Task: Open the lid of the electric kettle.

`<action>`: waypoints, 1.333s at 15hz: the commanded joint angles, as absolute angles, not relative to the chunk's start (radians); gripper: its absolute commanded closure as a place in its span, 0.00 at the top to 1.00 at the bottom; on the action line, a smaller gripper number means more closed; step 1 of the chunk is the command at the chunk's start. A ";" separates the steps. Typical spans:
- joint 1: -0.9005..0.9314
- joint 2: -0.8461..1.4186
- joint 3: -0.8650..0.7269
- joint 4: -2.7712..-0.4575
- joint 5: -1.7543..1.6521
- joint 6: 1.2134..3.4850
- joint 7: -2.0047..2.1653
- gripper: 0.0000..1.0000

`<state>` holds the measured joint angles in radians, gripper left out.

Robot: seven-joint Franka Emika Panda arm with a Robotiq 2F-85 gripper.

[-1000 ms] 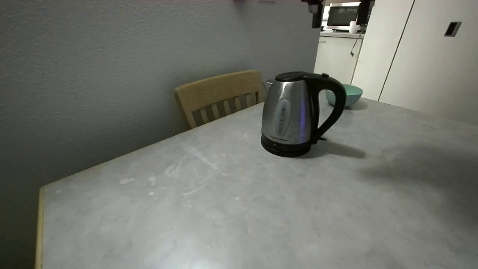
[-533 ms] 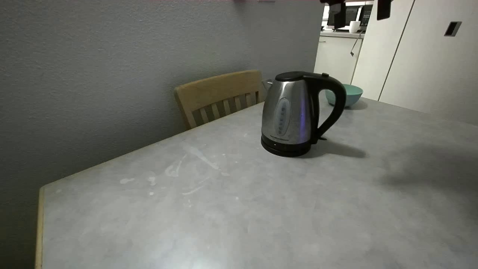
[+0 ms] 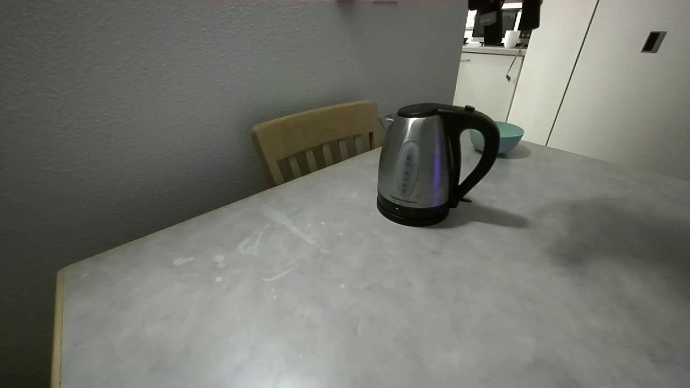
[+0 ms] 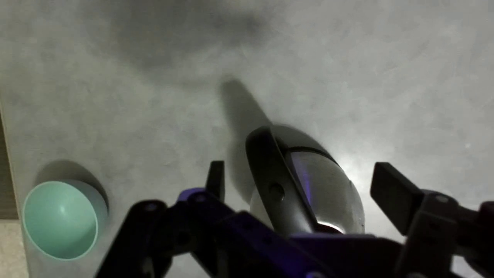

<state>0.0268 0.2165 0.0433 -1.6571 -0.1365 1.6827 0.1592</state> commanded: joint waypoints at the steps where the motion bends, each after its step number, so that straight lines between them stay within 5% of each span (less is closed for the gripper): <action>1: 0.011 0.307 0.027 -1.543 -0.112 1.668 0.008 0.66; 10: -0.016 0.434 -0.001 -1.413 -0.039 1.670 -0.012 0.02; 20: -0.049 0.491 -0.005 -1.410 0.050 1.659 -0.011 0.00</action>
<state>-0.0262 0.4642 -0.0102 -1.4390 -0.0040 1.6833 0.0081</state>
